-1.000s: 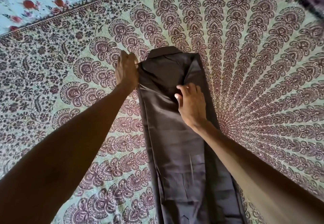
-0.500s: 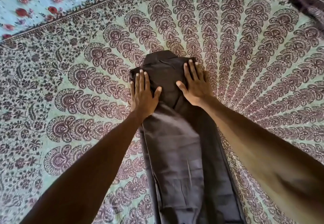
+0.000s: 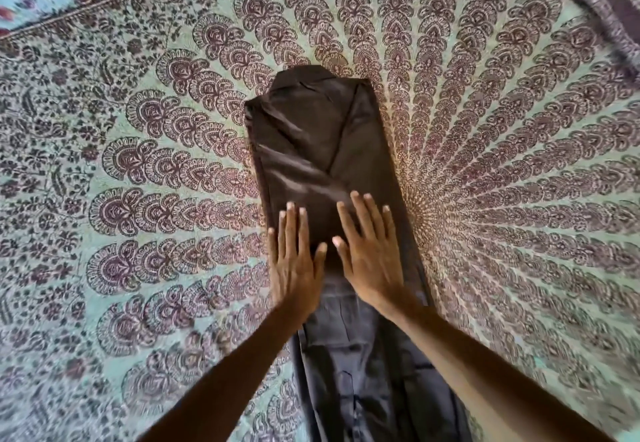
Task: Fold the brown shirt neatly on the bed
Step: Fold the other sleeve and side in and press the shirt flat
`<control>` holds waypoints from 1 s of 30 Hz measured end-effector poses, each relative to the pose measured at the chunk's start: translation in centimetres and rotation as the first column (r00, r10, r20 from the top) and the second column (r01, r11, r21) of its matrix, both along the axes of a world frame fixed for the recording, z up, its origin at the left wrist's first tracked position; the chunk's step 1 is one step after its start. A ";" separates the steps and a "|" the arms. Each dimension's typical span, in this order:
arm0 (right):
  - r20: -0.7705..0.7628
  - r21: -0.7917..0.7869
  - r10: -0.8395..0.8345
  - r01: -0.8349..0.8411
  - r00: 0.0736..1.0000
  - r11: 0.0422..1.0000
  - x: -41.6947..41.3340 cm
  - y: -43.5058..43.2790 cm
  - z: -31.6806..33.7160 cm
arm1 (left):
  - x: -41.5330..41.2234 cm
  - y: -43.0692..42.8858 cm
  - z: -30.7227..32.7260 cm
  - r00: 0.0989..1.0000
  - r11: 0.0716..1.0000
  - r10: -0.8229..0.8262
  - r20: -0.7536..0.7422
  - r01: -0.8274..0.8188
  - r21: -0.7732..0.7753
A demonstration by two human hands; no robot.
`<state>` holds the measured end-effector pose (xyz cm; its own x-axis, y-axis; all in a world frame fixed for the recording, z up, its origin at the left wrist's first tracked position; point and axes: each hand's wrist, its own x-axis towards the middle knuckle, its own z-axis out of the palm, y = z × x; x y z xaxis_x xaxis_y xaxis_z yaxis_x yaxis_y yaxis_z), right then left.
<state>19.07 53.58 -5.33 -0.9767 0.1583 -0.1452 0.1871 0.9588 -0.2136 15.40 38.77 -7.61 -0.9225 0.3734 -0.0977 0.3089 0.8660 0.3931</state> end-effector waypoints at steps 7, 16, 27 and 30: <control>0.155 0.119 -0.025 0.007 0.988 0.993 7.2 -2.7 -0.9 | 10.5 -5.2 -0.1 0.992 0.987 -0.021 0.125 0.041 -0.154; 0.260 0.058 0.075 -0.093 0.963 0.994 22.6 -6.3 -0.6 | 20.0 -11.2 0.9 0.977 0.980 -0.154 0.145 0.170 -0.106; 0.004 -0.176 0.034 -0.033 0.999 0.984 31.5 -5.0 1.1 | 28.0 -14.1 1.4 0.897 0.895 -0.436 -0.075 0.441 0.064; -0.003 -0.099 0.065 -0.065 0.998 0.993 33.0 -0.7 2.0 | 27.4 -15.3 1.6 0.783 0.794 -0.608 -0.132 0.599 -0.100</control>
